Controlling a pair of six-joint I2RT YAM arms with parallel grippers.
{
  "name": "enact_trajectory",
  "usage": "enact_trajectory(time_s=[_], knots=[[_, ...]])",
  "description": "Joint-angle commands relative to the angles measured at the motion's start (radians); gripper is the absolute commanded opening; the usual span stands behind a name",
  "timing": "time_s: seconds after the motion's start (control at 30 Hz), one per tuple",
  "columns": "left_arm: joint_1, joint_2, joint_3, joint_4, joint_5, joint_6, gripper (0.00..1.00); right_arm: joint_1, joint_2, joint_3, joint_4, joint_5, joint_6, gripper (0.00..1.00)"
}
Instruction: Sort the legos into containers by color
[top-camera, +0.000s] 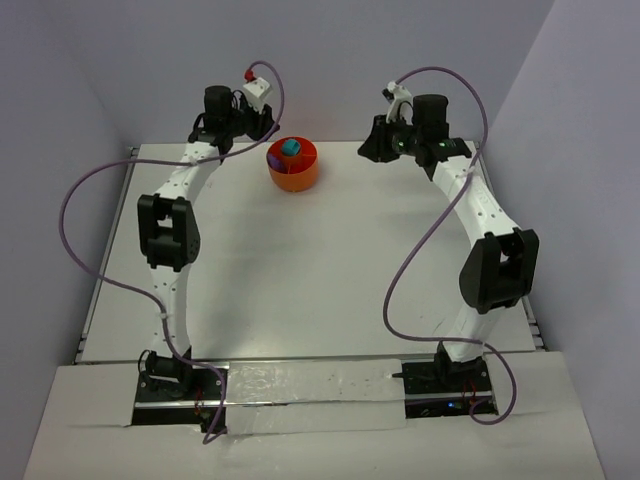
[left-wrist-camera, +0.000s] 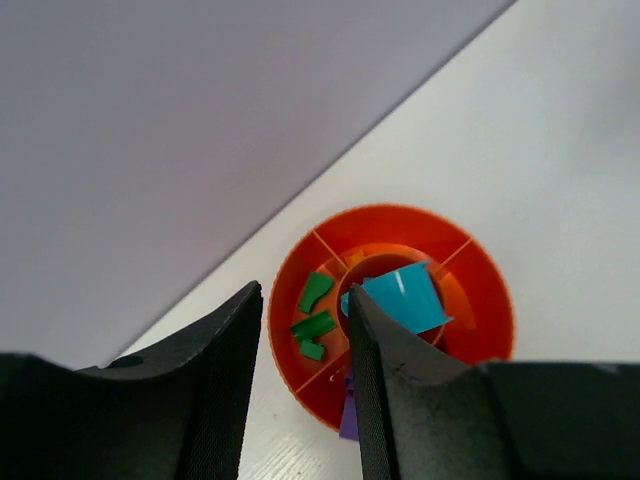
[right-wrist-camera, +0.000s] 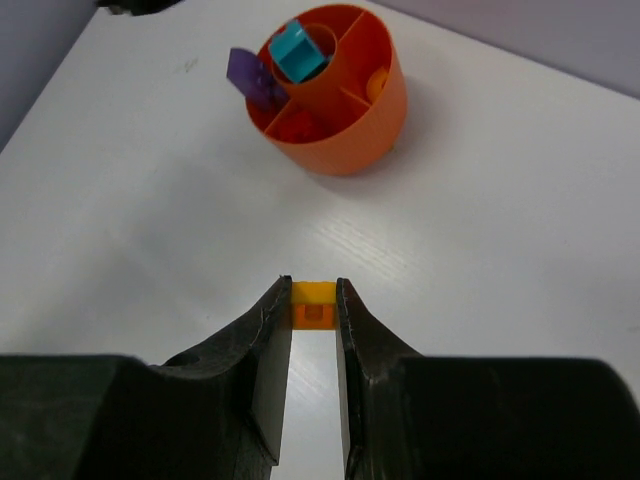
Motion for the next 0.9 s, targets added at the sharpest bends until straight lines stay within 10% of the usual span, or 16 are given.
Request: enact_trajectory(time_s=[0.0,0.4,0.87], knots=[[0.036,-0.299,-0.098,0.069,0.046,-0.101,0.47,0.044,0.09,0.102,0.177,0.064,0.069,0.0],[0.142,-0.711,-0.512,0.061,0.189,-0.366,0.49,0.118,0.501,0.385,0.462,0.282,0.286,0.0],[0.151,-0.74,-0.612,0.029,0.211,-0.368,0.48,0.169,0.703,0.515,0.591,0.301,0.318,0.0]])
